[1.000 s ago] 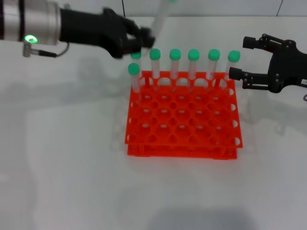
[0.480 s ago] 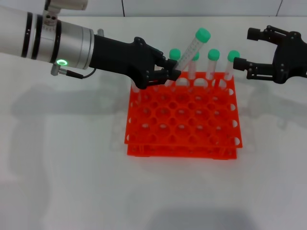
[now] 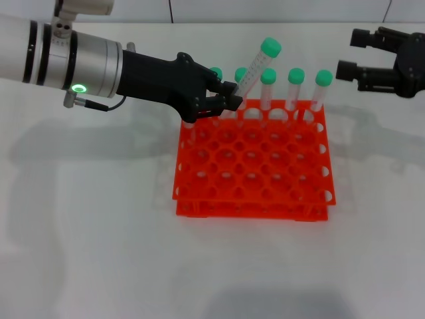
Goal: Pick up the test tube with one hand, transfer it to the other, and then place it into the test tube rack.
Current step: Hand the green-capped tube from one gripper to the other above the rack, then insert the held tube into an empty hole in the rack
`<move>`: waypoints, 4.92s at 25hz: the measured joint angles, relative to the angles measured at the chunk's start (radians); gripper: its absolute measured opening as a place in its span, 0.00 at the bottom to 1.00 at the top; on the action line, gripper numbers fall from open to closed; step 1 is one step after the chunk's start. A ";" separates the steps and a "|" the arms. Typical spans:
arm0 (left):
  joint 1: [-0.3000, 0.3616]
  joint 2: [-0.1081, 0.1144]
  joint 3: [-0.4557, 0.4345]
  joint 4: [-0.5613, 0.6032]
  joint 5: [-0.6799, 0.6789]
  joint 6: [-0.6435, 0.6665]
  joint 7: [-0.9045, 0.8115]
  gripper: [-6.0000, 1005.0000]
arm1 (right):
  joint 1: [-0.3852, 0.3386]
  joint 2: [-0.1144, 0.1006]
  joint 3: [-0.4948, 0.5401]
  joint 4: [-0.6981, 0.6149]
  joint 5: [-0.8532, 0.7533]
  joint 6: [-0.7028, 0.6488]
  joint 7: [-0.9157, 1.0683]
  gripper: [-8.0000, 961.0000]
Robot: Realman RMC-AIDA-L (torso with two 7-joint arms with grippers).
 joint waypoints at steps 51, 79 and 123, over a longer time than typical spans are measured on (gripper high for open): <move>0.000 -0.025 0.004 -0.001 0.001 -0.027 0.026 0.27 | 0.146 0.147 -0.027 0.401 0.245 0.025 -0.347 0.88; -0.002 -0.031 0.005 -0.001 0.004 -0.026 0.021 0.29 | 0.154 0.147 -0.029 0.401 0.245 0.052 -0.349 0.27; 0.733 -0.086 -0.084 0.896 -0.183 0.190 -0.285 0.88 | 0.177 0.128 -0.157 0.224 0.201 0.096 -0.270 0.28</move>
